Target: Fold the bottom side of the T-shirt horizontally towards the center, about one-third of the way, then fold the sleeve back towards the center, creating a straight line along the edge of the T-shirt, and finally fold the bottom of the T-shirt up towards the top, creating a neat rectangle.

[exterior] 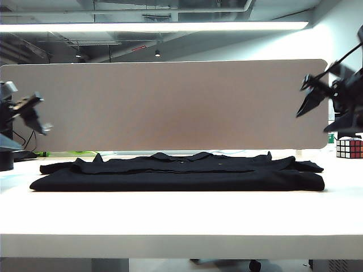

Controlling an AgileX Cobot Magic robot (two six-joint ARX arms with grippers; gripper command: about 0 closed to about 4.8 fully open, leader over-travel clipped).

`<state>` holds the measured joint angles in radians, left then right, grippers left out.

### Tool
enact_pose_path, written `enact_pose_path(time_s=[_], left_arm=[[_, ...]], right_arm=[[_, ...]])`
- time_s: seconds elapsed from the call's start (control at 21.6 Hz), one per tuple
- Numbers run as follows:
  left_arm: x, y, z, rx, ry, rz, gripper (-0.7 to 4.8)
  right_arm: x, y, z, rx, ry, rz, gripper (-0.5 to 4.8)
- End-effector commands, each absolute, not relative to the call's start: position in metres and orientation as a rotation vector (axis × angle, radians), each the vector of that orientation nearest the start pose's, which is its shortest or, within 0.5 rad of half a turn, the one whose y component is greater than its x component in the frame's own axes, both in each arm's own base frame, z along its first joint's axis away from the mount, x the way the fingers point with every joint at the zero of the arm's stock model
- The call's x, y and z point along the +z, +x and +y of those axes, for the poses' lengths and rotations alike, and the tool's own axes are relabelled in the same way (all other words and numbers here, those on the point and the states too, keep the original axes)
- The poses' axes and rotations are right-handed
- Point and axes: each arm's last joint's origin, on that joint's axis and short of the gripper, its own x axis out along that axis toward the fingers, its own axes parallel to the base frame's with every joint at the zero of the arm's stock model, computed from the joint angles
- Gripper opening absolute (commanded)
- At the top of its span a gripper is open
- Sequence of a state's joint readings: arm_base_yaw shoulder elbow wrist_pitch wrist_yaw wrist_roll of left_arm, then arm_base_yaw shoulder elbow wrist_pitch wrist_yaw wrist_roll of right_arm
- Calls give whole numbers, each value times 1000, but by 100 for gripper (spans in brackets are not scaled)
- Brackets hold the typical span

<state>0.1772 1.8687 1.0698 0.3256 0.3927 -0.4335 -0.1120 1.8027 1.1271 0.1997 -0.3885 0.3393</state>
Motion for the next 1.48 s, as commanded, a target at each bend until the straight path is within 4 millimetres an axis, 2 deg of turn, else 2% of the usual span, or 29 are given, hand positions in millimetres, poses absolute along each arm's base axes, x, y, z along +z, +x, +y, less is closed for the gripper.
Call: enact_pose_path(time_s=[0.05,0.18,0.37,0.42,0.51,0.65,0.92,1.16,1.48], left_arm=[[180,391,62,-107,-576,489,311],[190,399,54,-123,-585,505,311],[194,413,49,-56,-511,467,310],[193,426,51,-58,-510,464,310],[189,440,54,-49,-512,529,310],[185,453,59,-38,-480,543,310],[158,482,62,-51,-497,605,310],[134,491,62,-75,-518,662,310],[127,490,61,-85,-527,699,310]], right_arm=[[220,398,-42,181,459,507,387],[211,414,-51,219,480,519,387],[196,420,-51,213,491,568,386],[193,424,-52,216,492,547,366],[189,427,-53,203,488,541,362],[186,436,-50,171,477,534,358],[167,476,-54,155,534,595,358],[159,484,-62,106,534,610,354],[154,480,-70,64,538,654,345]])
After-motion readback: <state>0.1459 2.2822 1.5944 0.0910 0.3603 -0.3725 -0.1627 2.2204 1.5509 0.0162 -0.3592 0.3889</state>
